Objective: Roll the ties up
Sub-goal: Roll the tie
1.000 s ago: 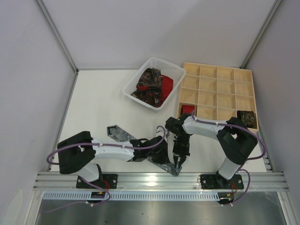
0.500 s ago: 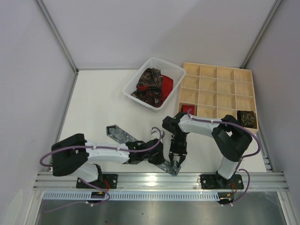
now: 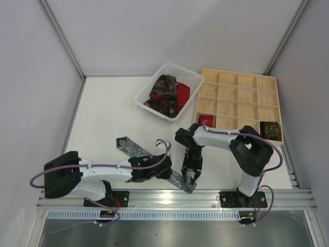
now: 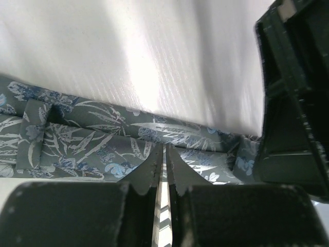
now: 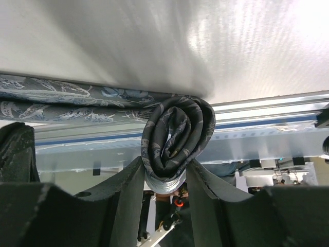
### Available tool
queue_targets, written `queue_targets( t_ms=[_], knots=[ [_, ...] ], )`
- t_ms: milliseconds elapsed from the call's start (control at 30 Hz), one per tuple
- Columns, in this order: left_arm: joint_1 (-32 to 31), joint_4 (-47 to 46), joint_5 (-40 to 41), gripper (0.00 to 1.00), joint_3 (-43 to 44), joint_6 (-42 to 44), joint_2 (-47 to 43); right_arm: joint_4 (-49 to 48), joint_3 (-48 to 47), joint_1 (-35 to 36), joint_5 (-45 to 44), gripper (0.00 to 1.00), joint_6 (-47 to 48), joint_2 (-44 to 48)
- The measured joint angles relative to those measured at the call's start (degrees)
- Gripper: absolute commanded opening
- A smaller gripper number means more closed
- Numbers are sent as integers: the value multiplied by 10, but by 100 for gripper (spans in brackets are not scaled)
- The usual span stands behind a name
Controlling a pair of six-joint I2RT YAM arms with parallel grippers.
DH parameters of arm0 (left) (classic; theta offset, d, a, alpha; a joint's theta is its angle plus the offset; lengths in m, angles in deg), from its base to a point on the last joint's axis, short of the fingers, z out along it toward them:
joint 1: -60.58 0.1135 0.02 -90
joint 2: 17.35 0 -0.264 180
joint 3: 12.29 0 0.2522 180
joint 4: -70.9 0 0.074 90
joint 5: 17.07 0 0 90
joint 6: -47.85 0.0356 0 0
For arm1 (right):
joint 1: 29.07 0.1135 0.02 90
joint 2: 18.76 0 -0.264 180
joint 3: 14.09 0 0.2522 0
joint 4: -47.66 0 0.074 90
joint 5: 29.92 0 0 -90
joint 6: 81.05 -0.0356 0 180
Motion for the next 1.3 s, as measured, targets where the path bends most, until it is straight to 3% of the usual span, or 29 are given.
queue_targets(
  t_ms=[333, 900, 1300],
  knots=[
    [0, 12, 13, 10, -3, -5, -25, -11, -32, 2, 3, 48, -18, -24],
    [-3, 46, 42, 10, -26, -22, -101, -24, -102, 22, 6, 48, -32, -109],
    [-4, 80, 58, 11, -32, -29, -155, -36, -109, 30, 1, 54, -44, -98]
  ],
)
